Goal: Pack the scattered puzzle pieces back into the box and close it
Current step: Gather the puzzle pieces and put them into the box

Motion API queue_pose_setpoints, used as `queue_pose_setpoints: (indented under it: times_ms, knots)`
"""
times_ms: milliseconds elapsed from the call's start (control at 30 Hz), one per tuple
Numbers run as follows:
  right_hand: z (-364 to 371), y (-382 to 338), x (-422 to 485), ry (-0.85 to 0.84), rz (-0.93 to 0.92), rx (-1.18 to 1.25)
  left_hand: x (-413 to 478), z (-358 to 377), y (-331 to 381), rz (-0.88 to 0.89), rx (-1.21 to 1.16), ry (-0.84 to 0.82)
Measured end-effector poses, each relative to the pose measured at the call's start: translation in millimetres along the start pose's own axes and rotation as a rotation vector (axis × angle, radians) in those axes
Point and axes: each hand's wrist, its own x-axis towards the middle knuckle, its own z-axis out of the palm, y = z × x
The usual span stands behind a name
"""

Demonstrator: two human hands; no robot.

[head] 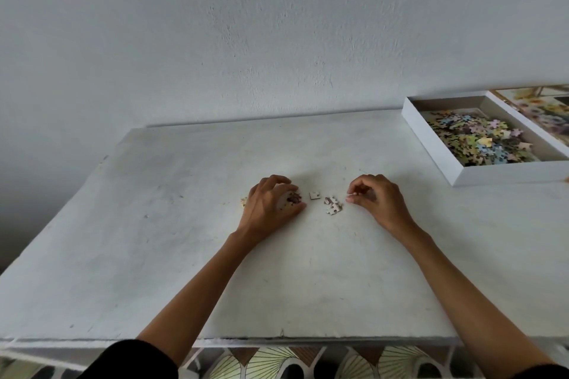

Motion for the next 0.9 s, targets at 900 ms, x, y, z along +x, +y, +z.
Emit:
queue_pose_setpoints:
  times_ms: [900]
  knots:
    - [7.9, -15.0, 6.8, -0.276, -0.095, -0.001, -0.2, -23.3, 12.1, -0.188, -0.573, 0.061]
